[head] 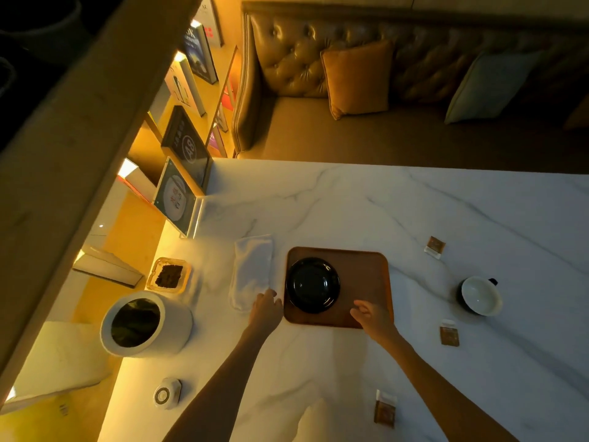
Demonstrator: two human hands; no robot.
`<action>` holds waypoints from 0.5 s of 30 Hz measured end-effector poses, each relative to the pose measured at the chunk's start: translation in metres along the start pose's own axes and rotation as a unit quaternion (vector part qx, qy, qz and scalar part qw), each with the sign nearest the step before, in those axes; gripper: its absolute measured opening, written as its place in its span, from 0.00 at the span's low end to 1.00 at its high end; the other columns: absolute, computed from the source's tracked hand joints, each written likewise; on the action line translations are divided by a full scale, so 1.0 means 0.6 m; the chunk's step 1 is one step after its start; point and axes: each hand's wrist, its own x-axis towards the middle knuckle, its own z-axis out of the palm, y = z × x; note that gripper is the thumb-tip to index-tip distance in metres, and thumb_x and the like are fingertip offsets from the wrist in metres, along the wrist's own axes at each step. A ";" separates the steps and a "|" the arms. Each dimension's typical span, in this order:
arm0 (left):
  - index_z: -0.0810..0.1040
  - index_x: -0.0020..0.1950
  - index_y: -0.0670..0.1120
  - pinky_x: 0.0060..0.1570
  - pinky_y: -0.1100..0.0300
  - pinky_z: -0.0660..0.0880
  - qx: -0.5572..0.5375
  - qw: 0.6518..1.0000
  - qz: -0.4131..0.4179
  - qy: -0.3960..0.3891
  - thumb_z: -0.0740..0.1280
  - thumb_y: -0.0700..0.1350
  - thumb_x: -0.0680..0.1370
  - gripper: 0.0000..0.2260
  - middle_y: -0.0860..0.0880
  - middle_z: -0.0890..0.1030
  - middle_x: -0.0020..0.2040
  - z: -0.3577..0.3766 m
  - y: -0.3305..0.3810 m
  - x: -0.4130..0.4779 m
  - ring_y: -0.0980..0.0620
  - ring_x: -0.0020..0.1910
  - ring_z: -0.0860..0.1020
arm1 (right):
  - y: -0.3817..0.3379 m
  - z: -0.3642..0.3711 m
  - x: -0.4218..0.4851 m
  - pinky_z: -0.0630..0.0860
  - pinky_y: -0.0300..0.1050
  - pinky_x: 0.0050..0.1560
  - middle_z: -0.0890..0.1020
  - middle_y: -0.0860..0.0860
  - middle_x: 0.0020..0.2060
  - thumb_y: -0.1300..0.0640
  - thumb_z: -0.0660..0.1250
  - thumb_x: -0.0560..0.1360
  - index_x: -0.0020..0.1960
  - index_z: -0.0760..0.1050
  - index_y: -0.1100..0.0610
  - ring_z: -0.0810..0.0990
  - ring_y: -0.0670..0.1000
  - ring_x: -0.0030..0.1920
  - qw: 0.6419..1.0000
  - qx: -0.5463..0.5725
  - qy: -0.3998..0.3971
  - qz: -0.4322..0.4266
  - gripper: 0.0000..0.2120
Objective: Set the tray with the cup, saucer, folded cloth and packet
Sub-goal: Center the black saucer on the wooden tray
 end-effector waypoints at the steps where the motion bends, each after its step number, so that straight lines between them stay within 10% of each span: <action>1: 0.70 0.67 0.43 0.65 0.52 0.72 0.003 1.000 0.006 -0.004 0.57 0.45 0.82 0.15 0.41 0.72 0.66 -0.006 -0.002 -0.013 0.42 0.64 0.74 | 0.002 -0.002 -0.017 0.72 0.47 0.62 0.75 0.61 0.65 0.55 0.64 0.78 0.69 0.68 0.62 0.76 0.56 0.63 1.000 -0.003 0.005 -0.006 0.22; 15: 0.68 0.69 0.42 0.70 0.51 0.68 0.033 0.996 0.068 -0.045 0.57 0.44 0.82 0.16 0.41 0.71 0.70 0.023 -0.026 -0.148 0.42 0.68 0.71 | 0.078 0.006 -0.204 0.63 0.46 0.70 0.71 0.53 0.69 0.48 0.62 0.78 0.70 0.69 0.55 0.69 0.52 0.69 0.997 -0.059 0.049 0.001 0.22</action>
